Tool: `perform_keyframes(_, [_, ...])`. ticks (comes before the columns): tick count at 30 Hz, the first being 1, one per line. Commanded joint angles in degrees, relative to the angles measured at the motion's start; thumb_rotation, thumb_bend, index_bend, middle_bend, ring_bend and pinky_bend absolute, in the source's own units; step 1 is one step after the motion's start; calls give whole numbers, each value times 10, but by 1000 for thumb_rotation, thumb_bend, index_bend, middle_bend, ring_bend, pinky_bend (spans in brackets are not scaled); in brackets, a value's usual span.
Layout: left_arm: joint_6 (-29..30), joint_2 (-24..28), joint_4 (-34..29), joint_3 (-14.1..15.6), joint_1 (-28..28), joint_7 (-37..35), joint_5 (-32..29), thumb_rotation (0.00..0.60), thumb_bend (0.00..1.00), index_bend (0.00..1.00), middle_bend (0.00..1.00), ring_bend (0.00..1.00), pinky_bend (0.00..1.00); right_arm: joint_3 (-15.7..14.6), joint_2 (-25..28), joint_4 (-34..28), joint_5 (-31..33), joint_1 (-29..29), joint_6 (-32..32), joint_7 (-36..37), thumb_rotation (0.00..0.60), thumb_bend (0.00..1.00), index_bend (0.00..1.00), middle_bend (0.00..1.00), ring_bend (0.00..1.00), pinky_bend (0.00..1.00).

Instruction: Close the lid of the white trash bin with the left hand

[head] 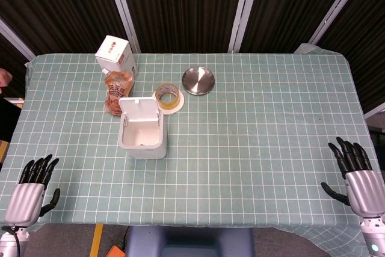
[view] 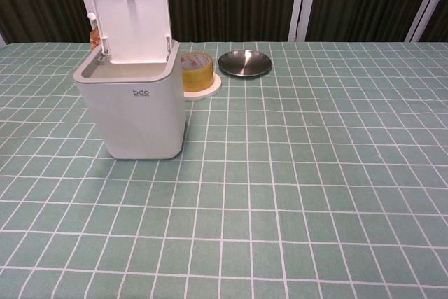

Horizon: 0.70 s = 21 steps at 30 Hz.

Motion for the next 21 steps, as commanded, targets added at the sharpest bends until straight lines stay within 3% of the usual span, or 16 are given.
perform_keyframes(1, [-4,-1,-2,2,-2,-5,3,600,480,0,0,0,60,-2,2,-2,-4,-1,1,2,600,268,0,0,0,0])
perform_keyframes(5, [-9,4,-9,-7,-19,-66,18,600,480,0,0,0,137,-6,4,-4,-12,-4,7,4,600,267,0,0,0,0])
perform_keyframes(8, [1,8,-30,-50,-44,-102,11,600,481,0,85,119,360,-6,3,-5,-21,-6,19,6,600,267,0,0,0,0])
perform_keyframes(11, [-19,13,-71,-101,-84,-143,-9,600,481,29,510,530,825,-8,1,-2,-31,-7,26,10,600,268,0,0,0,0])
perform_keyframes(13, [-55,21,-113,-135,-113,-161,-54,600,480,61,729,744,975,-8,-1,1,-37,-7,31,12,600,268,0,0,0,0])
perform_keyframes(16, [-101,24,-151,-195,-167,-122,-125,600,487,121,949,964,1000,-9,-4,5,-41,-6,31,12,600,267,0,0,0,0])
perform_keyframes(21, [-170,6,-191,-253,-254,-21,-245,600,489,166,1000,1000,1000,-8,-4,6,-39,-6,29,7,600,267,0,0,0,0])
